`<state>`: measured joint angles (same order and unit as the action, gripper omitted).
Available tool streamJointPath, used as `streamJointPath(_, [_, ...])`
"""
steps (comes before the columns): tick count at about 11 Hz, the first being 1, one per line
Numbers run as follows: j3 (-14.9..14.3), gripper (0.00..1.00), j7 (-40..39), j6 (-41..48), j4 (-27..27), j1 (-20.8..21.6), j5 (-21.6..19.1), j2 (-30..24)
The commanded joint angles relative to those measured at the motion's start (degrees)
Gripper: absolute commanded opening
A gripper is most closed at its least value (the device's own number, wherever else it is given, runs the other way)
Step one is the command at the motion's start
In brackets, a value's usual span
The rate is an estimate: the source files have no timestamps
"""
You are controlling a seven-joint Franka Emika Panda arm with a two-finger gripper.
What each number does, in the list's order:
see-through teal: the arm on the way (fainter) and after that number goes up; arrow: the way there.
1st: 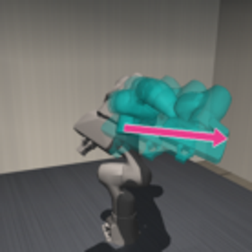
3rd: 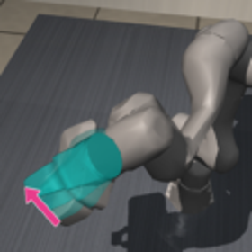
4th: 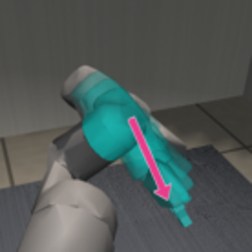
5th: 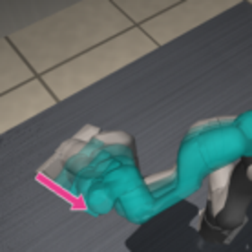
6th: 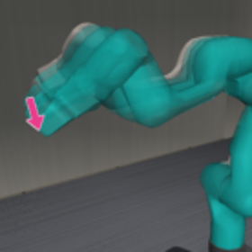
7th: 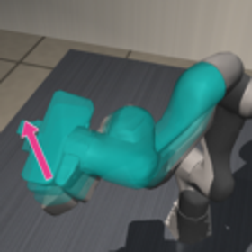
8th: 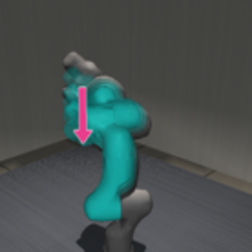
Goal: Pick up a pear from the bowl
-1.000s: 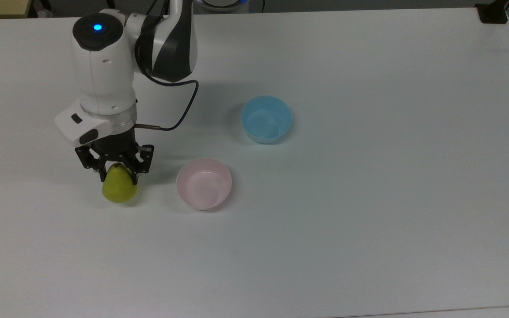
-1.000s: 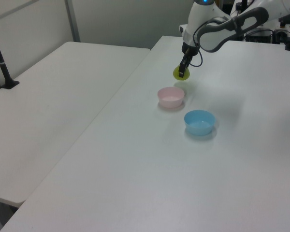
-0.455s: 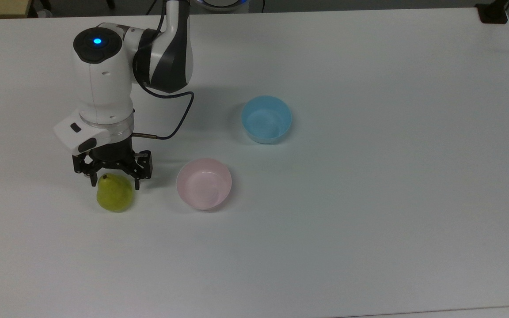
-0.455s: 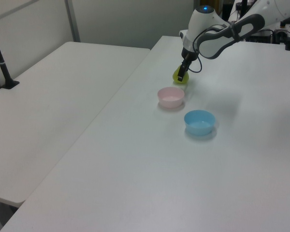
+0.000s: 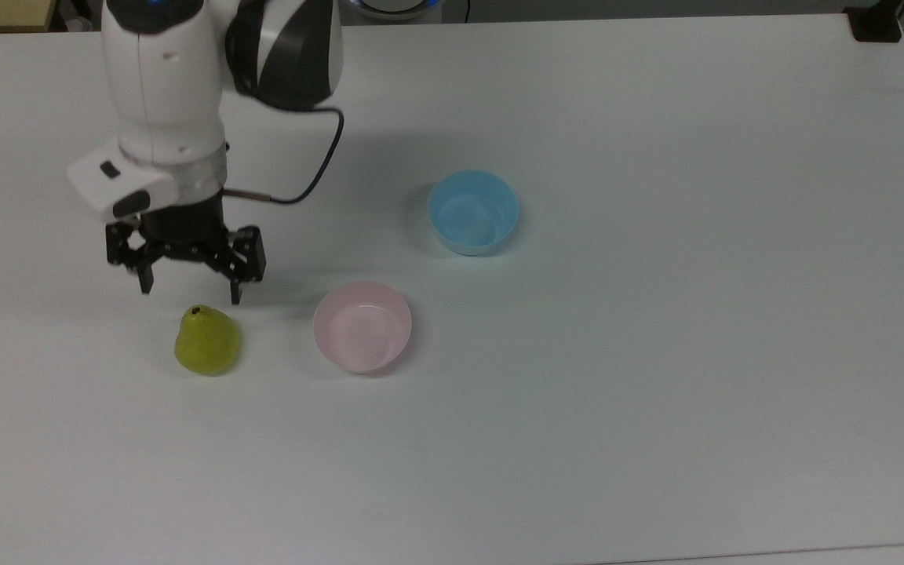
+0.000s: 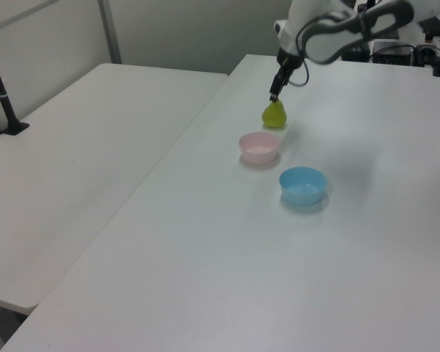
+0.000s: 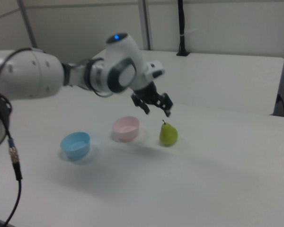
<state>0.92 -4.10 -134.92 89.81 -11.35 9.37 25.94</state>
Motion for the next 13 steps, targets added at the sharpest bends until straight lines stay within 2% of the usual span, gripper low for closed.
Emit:
streamJointPath(1, [-0.04, 1.00, 9.52, 13.15, 2.92, 4.74, 0.29, -10.10])
streamJointPath(4, [-0.22, 1.00, 12.01, 25.54, 3.09, 8.61, -1.19, -16.96])
streamJointPath(6, [-0.74, 1.00, 11.13, 32.49, 3.44, 10.38, -5.13, -21.53])
streamJointPath(8, [-1.01, 1.00, 10.60, 36.64, 6.42, 12.04, -5.77, -25.75])
streamJointPath(10, [-4.33, 1.00, 10.51, 38.76, 8.18, 15.20, -6.56, -27.87])
streamJointPath(13, [-4.70, 1.00, 10.60, 39.64, 8.10, 15.30, -6.83, -27.79])
